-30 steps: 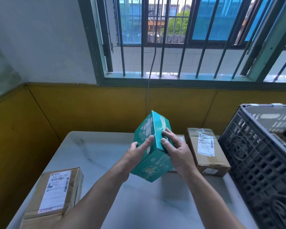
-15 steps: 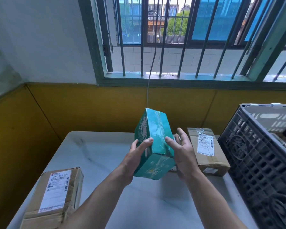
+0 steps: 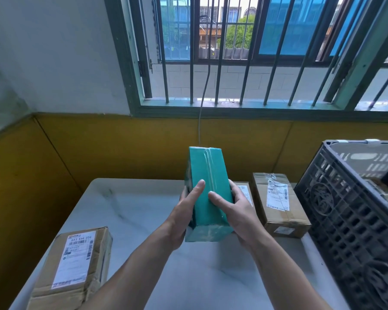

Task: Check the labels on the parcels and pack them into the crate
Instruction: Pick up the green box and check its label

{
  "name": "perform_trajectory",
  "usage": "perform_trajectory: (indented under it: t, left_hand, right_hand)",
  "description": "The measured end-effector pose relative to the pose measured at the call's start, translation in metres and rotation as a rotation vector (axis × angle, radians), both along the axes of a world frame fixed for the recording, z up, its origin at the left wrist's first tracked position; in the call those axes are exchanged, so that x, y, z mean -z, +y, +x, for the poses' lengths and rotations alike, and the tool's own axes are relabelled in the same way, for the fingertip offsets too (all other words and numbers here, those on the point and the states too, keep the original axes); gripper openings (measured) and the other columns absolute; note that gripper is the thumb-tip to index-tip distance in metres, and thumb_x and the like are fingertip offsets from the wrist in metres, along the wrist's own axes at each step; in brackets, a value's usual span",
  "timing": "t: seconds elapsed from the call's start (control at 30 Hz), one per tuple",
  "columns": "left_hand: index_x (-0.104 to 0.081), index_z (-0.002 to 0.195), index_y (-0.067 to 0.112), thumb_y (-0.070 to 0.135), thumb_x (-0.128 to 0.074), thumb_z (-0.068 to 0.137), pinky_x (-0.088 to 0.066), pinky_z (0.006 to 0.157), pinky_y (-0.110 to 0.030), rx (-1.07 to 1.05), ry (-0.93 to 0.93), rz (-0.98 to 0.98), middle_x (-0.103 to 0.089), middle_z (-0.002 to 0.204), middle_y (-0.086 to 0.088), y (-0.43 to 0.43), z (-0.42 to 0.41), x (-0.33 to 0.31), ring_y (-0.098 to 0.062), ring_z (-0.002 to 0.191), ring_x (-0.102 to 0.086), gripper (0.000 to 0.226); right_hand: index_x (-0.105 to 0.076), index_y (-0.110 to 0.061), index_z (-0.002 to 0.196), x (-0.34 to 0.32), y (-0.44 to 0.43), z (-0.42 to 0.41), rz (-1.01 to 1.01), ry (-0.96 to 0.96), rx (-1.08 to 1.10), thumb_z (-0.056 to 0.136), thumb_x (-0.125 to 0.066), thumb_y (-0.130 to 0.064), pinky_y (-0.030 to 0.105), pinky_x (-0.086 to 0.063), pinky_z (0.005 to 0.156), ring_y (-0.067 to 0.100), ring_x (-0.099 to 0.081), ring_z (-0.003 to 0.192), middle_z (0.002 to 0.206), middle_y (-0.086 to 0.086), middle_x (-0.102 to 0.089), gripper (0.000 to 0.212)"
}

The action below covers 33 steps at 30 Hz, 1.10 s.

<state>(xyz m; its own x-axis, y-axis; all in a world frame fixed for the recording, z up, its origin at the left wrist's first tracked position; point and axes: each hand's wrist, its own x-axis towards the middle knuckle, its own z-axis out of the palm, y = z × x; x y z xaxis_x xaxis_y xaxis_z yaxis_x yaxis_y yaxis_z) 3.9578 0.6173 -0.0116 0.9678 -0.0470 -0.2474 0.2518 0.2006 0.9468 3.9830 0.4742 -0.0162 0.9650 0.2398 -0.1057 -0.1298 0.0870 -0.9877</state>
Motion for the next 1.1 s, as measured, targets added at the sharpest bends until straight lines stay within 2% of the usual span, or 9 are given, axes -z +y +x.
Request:
perform_trajectory:
  t: [0.1, 0.23, 0.3, 0.43, 0.67, 0.8, 0.9, 1.0, 1.1]
  left_hand:
    - [-0.047, 0.145, 0.029, 0.052, -0.057, 0.092, -0.063, 0.087, -0.044, -0.062, 0.013, -0.049, -0.070, 0.125, -0.006, -0.003, 0.001, 0.002, -0.024, 0.108, -0.073, 0.059]
    - [-0.050, 0.143, 0.026, 0.046, -0.055, 0.098, -0.058, 0.097, -0.051, -0.031, 0.010, -0.071, -0.069, 0.127, -0.008, -0.003, -0.002, 0.005, -0.029, 0.115, -0.069, 0.049]
    - [-0.051, 0.142, 0.025, 0.048, -0.063, 0.095, -0.055, 0.100, -0.054, -0.008, 0.005, -0.084, -0.069, 0.128, -0.010, -0.004, -0.003, 0.006, -0.031, 0.118, -0.067, 0.054]
    - [-0.051, 0.142, 0.026, 0.051, -0.061, 0.086, -0.054, 0.102, -0.056, 0.009, -0.012, -0.077, -0.069, 0.128, -0.010, -0.003, -0.003, 0.005, -0.032, 0.119, -0.067, 0.062]
    - [-0.056, 0.136, 0.026, 0.049, -0.060, 0.095, -0.054, 0.098, -0.061, -0.097, 0.000, -0.115, -0.073, 0.123, -0.012, 0.001, 0.007, -0.003, -0.038, 0.113, -0.070, 0.048]
    - [-0.058, 0.134, 0.029, 0.041, -0.058, 0.100, -0.059, 0.094, -0.055, -0.102, -0.044, -0.137, -0.074, 0.122, -0.009, 0.002, 0.007, 0.000, -0.036, 0.112, -0.071, 0.036]
    - [-0.057, 0.135, 0.031, 0.036, -0.057, 0.103, -0.060, 0.092, -0.051, -0.075, -0.079, -0.123, -0.073, 0.123, -0.007, 0.001, 0.004, 0.003, -0.033, 0.111, -0.071, 0.032]
    - [-0.054, 0.136, 0.034, 0.040, -0.063, 0.096, -0.061, 0.089, -0.047, -0.053, -0.114, -0.078, -0.073, 0.123, -0.005, -0.002, 0.001, 0.005, -0.030, 0.110, -0.072, 0.042]
    - [-0.051, 0.140, 0.030, 0.051, -0.062, 0.090, -0.056, 0.098, -0.057, -0.068, -0.113, -0.091, -0.071, 0.126, -0.008, -0.001, 0.003, 0.002, -0.033, 0.115, -0.069, 0.055]
  right_hand:
    - [-0.049, -0.035, 0.133, 0.001, 0.003, -0.001, -0.003, -0.031, 0.015, 0.090, -0.073, -0.030, 0.022, -0.059, 0.071, 0.004, -0.072, 0.095, 0.115, -0.008, -0.068, 0.049]
    - [-0.045, -0.028, 0.142, -0.002, 0.002, 0.003, -0.012, 0.005, 0.055, 0.091, -0.068, -0.042, 0.037, -0.061, 0.089, 0.015, -0.070, 0.108, 0.126, -0.003, -0.066, 0.057]
    - [-0.055, -0.026, 0.133, -0.002, 0.002, 0.006, -0.023, 0.018, 0.036, 0.093, -0.066, -0.045, 0.038, -0.062, 0.085, 0.016, -0.073, 0.100, 0.117, -0.002, -0.072, 0.046]
    - [-0.062, -0.033, 0.120, 0.002, 0.001, 0.008, -0.004, 0.035, 0.019, 0.095, -0.065, -0.043, 0.038, -0.063, 0.078, 0.016, -0.076, 0.093, 0.105, -0.004, -0.077, 0.028]
    - [-0.060, -0.037, 0.125, 0.009, 0.006, -0.001, 0.044, 0.025, -0.052, 0.096, -0.066, -0.034, 0.045, -0.061, 0.087, 0.021, -0.074, 0.101, 0.112, -0.002, -0.076, 0.030]
    - [-0.052, -0.030, 0.140, 0.006, 0.007, -0.001, 0.093, 0.026, -0.024, 0.096, -0.067, -0.031, 0.050, -0.057, 0.096, 0.023, -0.072, 0.108, 0.122, 0.001, -0.072, 0.046]
    - [-0.048, -0.028, 0.144, 0.002, 0.006, 0.002, 0.091, 0.016, -0.013, 0.094, -0.069, -0.039, 0.053, -0.055, 0.098, 0.024, -0.071, 0.111, 0.128, 0.001, -0.070, 0.056]
    - [-0.058, -0.032, 0.131, 0.000, 0.006, 0.003, 0.095, -0.001, -0.033, 0.092, -0.068, -0.042, 0.046, -0.061, 0.085, 0.024, -0.074, 0.101, 0.115, 0.001, -0.075, 0.041]
    - [-0.056, -0.032, 0.133, 0.002, 0.005, 0.001, 0.105, -0.013, -0.038, 0.088, -0.070, -0.043, 0.045, -0.061, 0.084, 0.024, -0.074, 0.103, 0.116, 0.002, -0.075, 0.049]
